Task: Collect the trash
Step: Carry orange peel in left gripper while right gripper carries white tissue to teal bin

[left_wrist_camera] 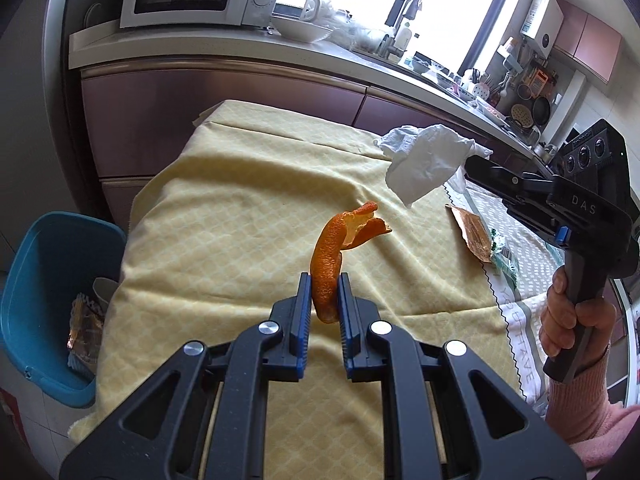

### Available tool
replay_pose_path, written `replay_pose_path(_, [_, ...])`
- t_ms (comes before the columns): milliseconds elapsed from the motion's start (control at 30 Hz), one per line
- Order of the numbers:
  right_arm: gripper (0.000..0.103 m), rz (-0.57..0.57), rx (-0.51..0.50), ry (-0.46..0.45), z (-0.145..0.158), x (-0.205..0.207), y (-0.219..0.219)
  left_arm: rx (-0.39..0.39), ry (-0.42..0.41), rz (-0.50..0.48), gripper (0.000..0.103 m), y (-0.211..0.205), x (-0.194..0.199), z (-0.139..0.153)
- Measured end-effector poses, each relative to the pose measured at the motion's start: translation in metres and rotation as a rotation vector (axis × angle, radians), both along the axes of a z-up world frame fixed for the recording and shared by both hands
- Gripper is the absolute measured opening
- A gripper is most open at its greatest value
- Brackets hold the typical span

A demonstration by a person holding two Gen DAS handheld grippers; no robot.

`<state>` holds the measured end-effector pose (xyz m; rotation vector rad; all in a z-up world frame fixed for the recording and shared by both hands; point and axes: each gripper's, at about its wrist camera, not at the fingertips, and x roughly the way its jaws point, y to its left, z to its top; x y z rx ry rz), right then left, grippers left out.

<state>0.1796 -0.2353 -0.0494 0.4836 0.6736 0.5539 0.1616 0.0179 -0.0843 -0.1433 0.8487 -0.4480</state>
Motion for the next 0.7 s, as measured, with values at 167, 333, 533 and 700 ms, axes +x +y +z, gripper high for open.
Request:
replay_pose_path(167, [0.006,0.031,0.012,0.006,-0.001,0.001,0.016,-0.011,0.002,0.045,0.013,0.029,-0.007,0.003])
replay_pose_path(333, [0.006,0.065,0.012,0.013,-0.002,0.003,0.036,-0.017,-0.003,0.090,0.013,0.054,-0.017,0.003])
replay_pose_path(533, [0.006,0.103,0.015,0.018,-0.001,0.007,0.058,-0.029,-0.004,0.141,0.013,0.082,-0.024,0.005])
replay_pose_path(700, [0.006,0.135,0.015,0.020,0.000,0.011,0.075,-0.037,-0.003,0.185,0.013,0.105,-0.028,0.007])
